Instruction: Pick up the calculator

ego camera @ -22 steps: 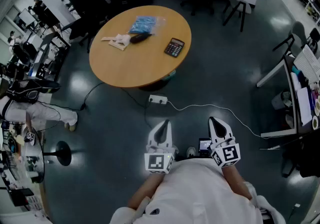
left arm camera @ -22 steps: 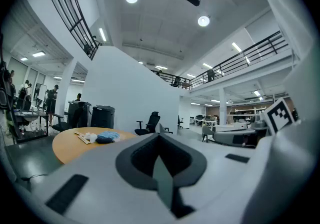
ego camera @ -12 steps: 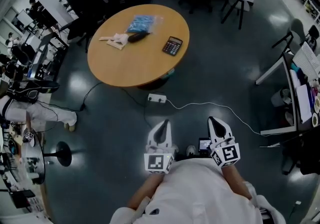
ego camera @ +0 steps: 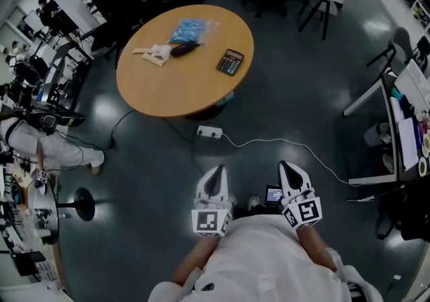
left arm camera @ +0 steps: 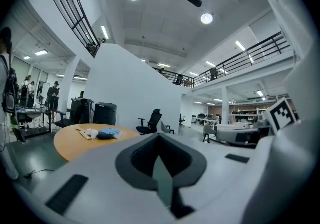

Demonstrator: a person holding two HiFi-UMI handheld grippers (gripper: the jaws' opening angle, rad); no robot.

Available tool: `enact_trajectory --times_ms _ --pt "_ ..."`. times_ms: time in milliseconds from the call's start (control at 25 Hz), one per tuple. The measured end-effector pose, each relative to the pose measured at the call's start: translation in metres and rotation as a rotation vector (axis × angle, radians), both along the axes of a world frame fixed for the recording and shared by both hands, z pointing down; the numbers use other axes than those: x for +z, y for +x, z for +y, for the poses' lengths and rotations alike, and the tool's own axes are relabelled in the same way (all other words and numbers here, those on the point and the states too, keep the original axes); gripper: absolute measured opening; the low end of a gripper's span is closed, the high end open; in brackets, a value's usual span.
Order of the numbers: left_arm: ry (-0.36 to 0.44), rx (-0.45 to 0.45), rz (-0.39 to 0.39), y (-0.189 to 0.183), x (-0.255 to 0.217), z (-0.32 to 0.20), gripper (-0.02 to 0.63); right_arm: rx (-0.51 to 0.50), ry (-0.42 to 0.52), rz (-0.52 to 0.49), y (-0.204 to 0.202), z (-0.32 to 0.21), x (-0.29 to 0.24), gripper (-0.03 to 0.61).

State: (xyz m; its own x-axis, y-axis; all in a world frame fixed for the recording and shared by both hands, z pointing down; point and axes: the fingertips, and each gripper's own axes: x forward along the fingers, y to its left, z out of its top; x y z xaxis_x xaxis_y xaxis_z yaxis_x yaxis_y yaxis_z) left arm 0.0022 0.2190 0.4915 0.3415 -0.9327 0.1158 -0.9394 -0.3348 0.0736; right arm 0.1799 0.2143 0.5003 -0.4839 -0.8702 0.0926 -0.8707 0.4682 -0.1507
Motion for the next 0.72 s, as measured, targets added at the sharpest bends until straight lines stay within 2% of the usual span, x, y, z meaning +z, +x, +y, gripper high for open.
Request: enact_trajectory --times_ms 200,400,720 --pt "-0.004 -0.045 -0.011 0.000 0.007 -0.007 0.006 -0.025 -0.008 0.011 0.007 -0.018 0.011 0.015" --pt "-0.030 -0.056 -0.006 -0.016 0.018 -0.042 0.006 -0.021 -0.039 -0.003 -0.001 -0.056 0.023 0.015" --pt "0.001 0.005 0.006 -0.047 0.026 -0.191 0.006 0.010 -0.042 0.031 -0.030 -0.187 0.040 0.015"
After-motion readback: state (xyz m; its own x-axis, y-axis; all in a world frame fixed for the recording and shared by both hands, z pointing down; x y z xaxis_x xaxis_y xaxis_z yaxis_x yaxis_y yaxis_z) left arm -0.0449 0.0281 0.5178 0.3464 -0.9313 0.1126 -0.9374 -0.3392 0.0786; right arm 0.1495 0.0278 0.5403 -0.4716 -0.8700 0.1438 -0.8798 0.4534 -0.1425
